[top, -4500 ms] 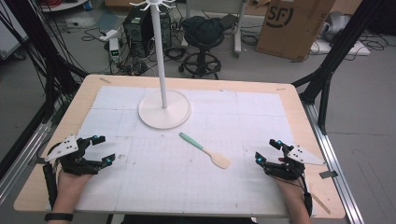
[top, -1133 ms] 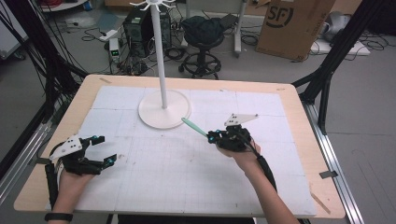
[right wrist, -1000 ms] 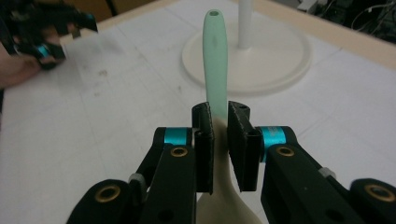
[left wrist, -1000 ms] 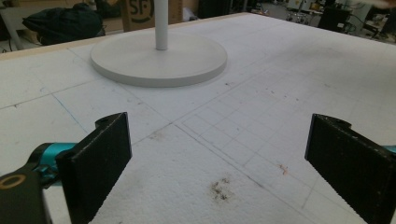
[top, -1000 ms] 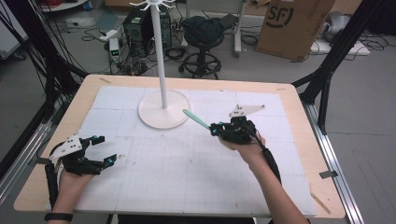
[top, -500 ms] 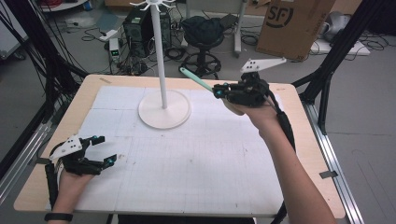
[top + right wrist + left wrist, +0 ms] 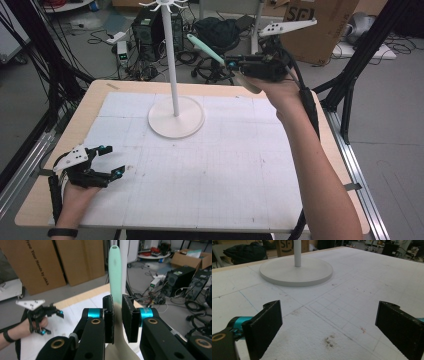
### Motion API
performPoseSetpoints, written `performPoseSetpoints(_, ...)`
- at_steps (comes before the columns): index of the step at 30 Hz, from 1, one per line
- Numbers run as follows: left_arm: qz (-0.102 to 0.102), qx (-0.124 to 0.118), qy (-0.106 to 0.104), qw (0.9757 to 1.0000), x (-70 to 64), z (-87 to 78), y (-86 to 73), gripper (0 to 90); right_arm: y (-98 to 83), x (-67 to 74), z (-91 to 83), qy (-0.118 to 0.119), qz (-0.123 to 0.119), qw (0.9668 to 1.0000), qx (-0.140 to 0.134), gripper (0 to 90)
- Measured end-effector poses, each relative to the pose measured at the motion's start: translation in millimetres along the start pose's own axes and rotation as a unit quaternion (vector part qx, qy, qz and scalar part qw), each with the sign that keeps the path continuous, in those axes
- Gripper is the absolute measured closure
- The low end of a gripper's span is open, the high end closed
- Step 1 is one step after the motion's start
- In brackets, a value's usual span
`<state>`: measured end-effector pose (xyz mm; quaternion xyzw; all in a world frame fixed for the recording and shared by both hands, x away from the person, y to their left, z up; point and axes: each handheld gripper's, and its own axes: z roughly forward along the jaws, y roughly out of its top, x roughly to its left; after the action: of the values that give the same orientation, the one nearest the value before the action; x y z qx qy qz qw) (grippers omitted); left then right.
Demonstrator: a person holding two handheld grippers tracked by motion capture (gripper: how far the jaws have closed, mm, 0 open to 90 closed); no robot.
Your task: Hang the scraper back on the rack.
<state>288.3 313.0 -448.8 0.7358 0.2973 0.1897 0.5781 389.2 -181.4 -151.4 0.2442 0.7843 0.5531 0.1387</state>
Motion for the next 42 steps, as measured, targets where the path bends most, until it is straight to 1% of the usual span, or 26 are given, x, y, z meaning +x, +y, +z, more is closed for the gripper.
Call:
performPoseSetpoints(1, 0.001, 0.001, 0.000, 1.0000, 0.2, -0.2, 0.1, 7.7, 7.5, 2.1, -0.7, 0.002, 0.002, 1.0000, -0.004, 81.3)
performPoseSetpoints(2, 0.002, 0.002, 0.000, 1.0000, 0.2, -0.2, 0.1, 7.7, 7.5, 2.1, -0.7, 0.002, 0.002, 1.0000, -0.004, 81.3)
performPoseSetpoints(4, 0.002, 0.002, 0.000, 1.0000, 0.1, -0.2, 0.0, 7.7, 14.1, 3.6, 0.3, 0.001, -0.002, 1.0000, -0.010, 81.3)
performPoseSetpoints(7, 0.002, 0.002, 0.000, 1.0000, 0.0, -0.1, 0.0, 7.7, 21.8, 6.7, 3.3, 0.003, 0.000, 0.9999, -0.012, 81.3)
performPoseSetpoints(9, 0.002, 0.002, 0.000, 1.0000, 0.1, -0.2, 0.1, 7.7, 28.2, 11.2, 7.5, 0.005, -0.004, 0.9998, -0.017, 81.3)
performPoseSetpoints(14, 0.002, 0.002, 0.000, 1.0000, -0.1, -0.2, 0.0, 7.7, 36.4, 14.8, 14.9, -0.003, -0.012, 0.9997, -0.021, 81.3)
performPoseSetpoints(16, 0.002, 0.002, 0.000, 1.0000, -0.1, -0.1, 0.0, 7.7, 37.8, 15.4, 16.2, -0.003, -0.009, 0.9997, -0.022, 81.3)
performPoseSetpoints(17, 0.002, 0.002, 0.000, 1.0000, -0.2, -0.1, 0.0, 7.7, 40.3, 16.0, 18.8, -0.006, -0.011, 0.9996, -0.026, 81.3)
performPoseSetpoints(19, 0.003, 0.002, 0.000, 1.0000, -0.3, -0.1, 0.1, 7.7, 41.3, 16.1, 20.0, -0.004, -0.011, 0.9996, -0.025, 81.3)
performPoseSetpoints(20, 0.003, 0.002, 0.000, 1.0000, -0.4, 0.0, 0.0, 7.7, 42.5, 17.0, 22.4, -0.008, -0.014, 0.9997, -0.020, 81.3)
performPoseSetpoints(26, 0.004, 0.002, 0.000, 1.0000, -0.5, 0.0, 0.1, 7.8, 41.8, 16.3, 26.2, -0.013, -0.014, 0.9997, -0.016, 81.2)
performPoseSetpoints(29, 0.005, 0.003, 0.000, 1.0000, -0.4, 0.0, 0.1, 7.8, 41.5, 15.2, 26.9, -0.017, -0.010, 0.9997, -0.015, 81.3)
performPoseSetpoints(30, 0.004, 0.002, 0.000, 1.0000, -0.5, 0.0, 0.1, 7.8, 41.4, 14.1, 27.3, -0.018, -0.013, 0.9996, -0.015, 81.3)
performPoseSetpoints(32, 0.004, 0.003, 0.000, 1.0000, -0.5, 0.0, 0.1, 7.8, 41.1, 13.0, 28.0, -0.021, -0.013, 0.9996, -0.013, 81.2)
performPoseSetpoints(33, 0.004, 0.003, 0.000, 1.0000, -0.5, 0.0, 0.1, 7.8, 40.4, 12.2, 28.6, -0.021, -0.009, 0.9997, -0.009, 81.2)
performPoseSetpoints(37, 0.005, 0.002, 0.000, 1.0000, -0.4, 0.0, 0.1, 7.8, 40.0, 10.1, 30.2, -0.024, -0.009, 0.9996, -0.009, 81.2)
performPoseSetpoints(42, 0.005, 0.002, 0.000, 1.0000, -0.4, 0.0, 0.1, 7.8, 38.7, 8.7, 33.7, -0.026, -0.006, 0.9997, 0.001, 81.2)
